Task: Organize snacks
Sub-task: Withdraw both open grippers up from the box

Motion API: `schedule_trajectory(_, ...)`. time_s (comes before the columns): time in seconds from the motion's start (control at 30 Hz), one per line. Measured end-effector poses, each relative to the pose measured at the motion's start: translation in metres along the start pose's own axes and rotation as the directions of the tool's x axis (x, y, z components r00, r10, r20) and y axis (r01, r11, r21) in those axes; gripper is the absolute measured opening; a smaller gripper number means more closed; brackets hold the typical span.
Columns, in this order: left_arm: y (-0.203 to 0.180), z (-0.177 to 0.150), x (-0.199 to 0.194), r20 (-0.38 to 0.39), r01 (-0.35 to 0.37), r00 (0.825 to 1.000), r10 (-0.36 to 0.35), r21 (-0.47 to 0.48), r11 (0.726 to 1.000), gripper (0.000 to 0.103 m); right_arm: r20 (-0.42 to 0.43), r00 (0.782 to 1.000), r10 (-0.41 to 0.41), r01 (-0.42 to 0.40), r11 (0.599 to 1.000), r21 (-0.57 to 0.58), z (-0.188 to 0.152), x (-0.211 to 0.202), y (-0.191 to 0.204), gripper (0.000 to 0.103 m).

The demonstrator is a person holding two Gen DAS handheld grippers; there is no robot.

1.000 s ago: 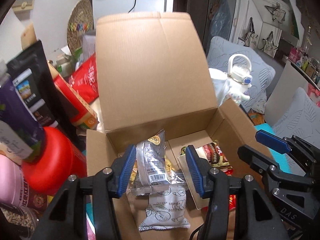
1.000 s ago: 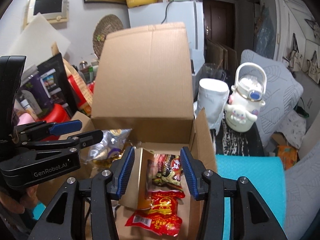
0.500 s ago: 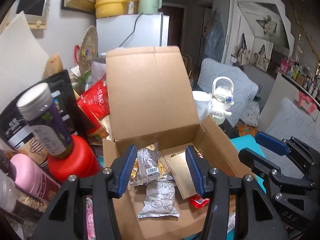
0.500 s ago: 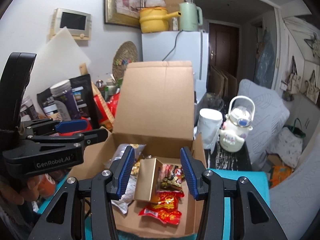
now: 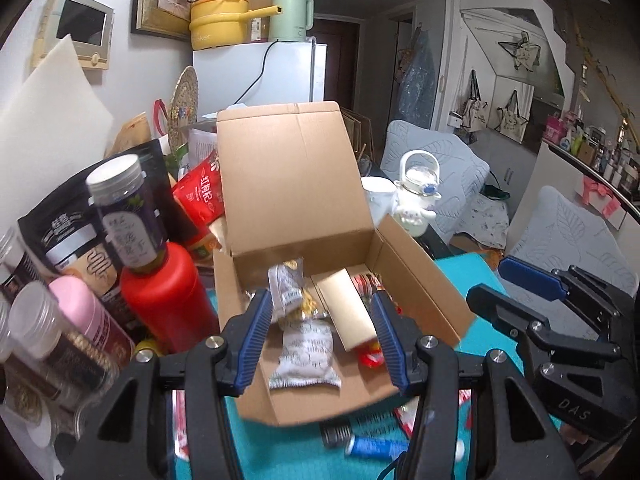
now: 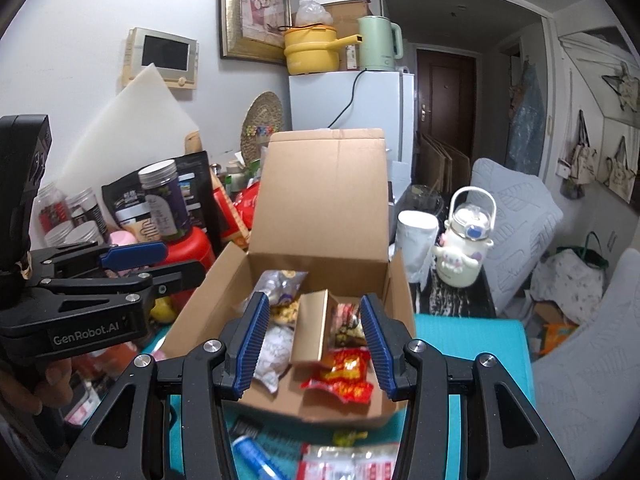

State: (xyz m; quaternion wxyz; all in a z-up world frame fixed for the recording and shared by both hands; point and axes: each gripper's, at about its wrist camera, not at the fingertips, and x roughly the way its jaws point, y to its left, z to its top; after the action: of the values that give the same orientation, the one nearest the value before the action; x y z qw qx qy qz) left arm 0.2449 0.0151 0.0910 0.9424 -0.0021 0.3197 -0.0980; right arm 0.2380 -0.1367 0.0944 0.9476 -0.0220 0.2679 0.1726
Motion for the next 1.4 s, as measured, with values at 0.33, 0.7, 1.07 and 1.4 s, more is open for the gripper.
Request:
schedule_trajectory(0.33, -0.003, -0.041, -0.049, -0.024, 0.029, 0.999, -0.029, 0.006, 1.000, 0.051, -0.013, 1.000, 0.015, -0.015, 1.000, 0.006, -0.032, -0.043, 0.029, 0.047)
schedule_trajectory(0.7, -0.009, -0.087, -0.089, -0.050, 0.052, 0.997, -0.051, 0.021, 0.998, 0.051, -0.063, 0.997, 0.051, -0.048, 0.997, 0.053, -0.081, -0.079, 0.058, 0.047)
schedule_trajectory(1.07, -0.001, -0.131, -0.081, -0.147, 0.060, 0.987, -0.062, -0.022, 0.998, 0.051, -0.152, 0.986, 0.070, -0.056, 0.994, 0.096, -0.130, -0.072, 0.065, 0.047)
schedule_trajectory(1.4, 0.016, -0.165, -0.043, -0.247, 0.059, 0.965, -0.087, -0.121, 0.991, 0.051, -0.247, 0.966, 0.078, -0.052, 0.992, 0.111, -0.157, -0.037, 0.061, 0.047)
